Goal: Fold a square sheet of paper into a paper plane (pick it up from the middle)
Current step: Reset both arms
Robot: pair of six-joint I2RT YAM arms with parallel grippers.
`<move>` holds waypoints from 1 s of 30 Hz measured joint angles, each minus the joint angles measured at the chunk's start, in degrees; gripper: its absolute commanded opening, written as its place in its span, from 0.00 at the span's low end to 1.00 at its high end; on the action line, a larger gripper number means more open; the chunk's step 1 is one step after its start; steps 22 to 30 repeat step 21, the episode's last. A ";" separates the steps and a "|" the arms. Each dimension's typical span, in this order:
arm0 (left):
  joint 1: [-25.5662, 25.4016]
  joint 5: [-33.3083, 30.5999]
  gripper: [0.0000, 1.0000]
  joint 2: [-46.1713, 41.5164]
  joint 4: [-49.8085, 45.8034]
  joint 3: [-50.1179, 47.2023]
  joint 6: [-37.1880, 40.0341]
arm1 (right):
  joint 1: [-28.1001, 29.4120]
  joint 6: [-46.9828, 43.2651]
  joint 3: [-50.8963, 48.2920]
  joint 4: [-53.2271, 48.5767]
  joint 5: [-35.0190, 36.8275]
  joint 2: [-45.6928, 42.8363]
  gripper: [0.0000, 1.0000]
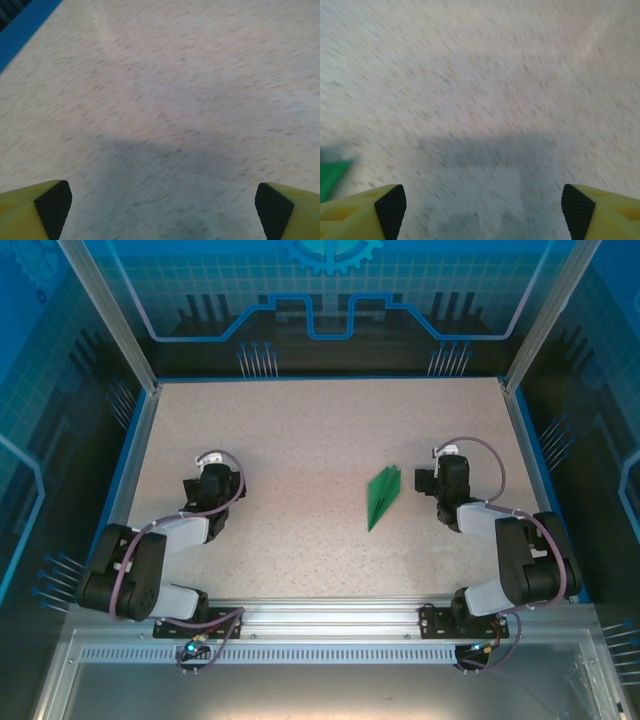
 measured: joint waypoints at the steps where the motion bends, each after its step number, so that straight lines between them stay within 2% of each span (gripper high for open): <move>1: 0.66 1.86 0.98 1.44 4.79 -1.11 0.98 | 0.00 -1.07 -1.86 4.37 -1.66 0.24 0.89; 2: 1.51 3.54 0.98 3.52 9.55 -1.99 1.53 | 0.00 -2.12 -3.37 7.43 -3.15 0.76 0.98; 3: 2.45 4.96 0.98 5.64 12.61 -2.45 2.19 | -0.07 -2.67 -3.67 7.58 -4.50 1.29 0.99; 6: 4.57 8.02 0.98 7.32 14.88 -2.56 2.51 | -1.51 -3.41 -3.69 10.08 -8.55 2.23 0.99; 11: 5.31 10.10 0.99 7.28 18.84 -2.51 2.56 | -2.08 -3.93 -3.61 12.87 -10.67 2.23 0.99; 30: 5.33 11.98 0.99 7.28 19.71 -2.51 2.56 | -2.08 -4.15 -3.61 13.55 -11.78 2.23 1.00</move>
